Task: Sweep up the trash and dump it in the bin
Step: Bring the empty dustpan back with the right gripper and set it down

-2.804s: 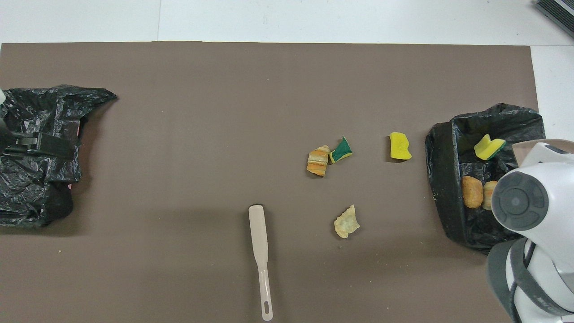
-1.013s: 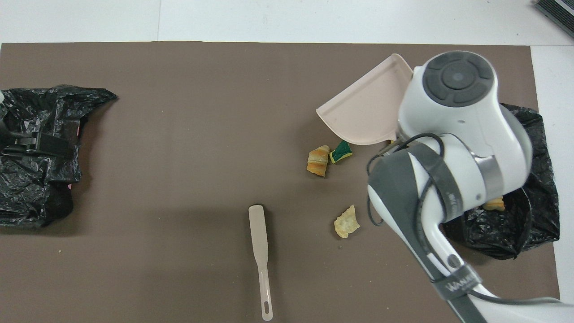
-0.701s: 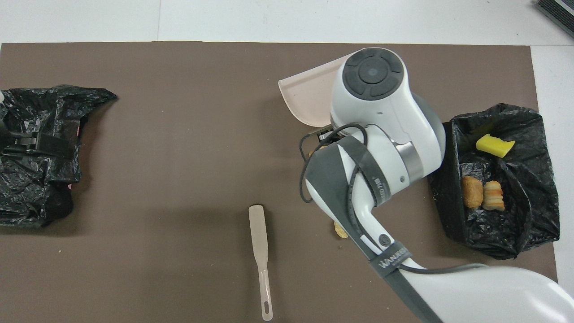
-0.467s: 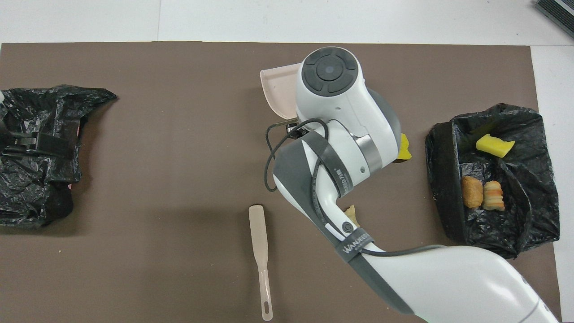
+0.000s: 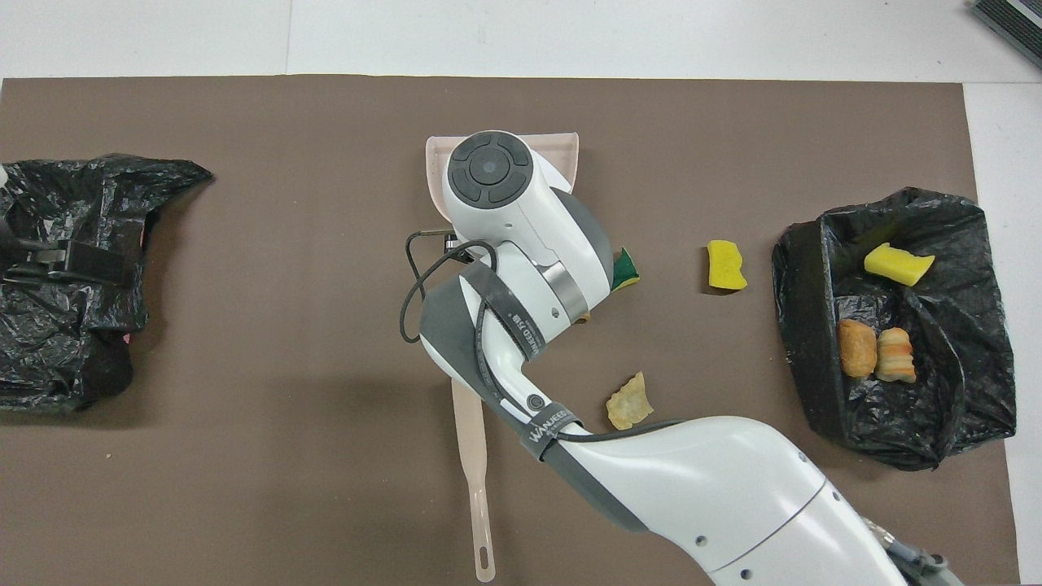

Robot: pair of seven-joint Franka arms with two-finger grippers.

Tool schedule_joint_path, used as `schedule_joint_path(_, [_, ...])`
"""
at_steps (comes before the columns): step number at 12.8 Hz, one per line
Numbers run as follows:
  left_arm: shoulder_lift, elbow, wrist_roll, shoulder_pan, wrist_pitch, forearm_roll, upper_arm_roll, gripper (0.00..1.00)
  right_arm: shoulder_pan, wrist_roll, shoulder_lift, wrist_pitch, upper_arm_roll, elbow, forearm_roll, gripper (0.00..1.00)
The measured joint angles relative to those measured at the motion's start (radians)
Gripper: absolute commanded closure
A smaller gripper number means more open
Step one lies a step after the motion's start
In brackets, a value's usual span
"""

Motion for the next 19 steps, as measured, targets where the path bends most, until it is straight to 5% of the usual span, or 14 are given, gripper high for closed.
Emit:
schedule_joint_path(12, [0.0,0.0,0.0,0.0,0.0,0.0,0.0,0.0,0.001,0.034,0.033,-0.012,0.054,0.017,0.067,0.93])
schedule_joint_path(19, [-0.004,0.0,0.0,-0.02,-0.001,0.0,-0.02,0.0,-0.001,-0.084,0.033,-0.013,0.055,0.013,0.067,0.4])
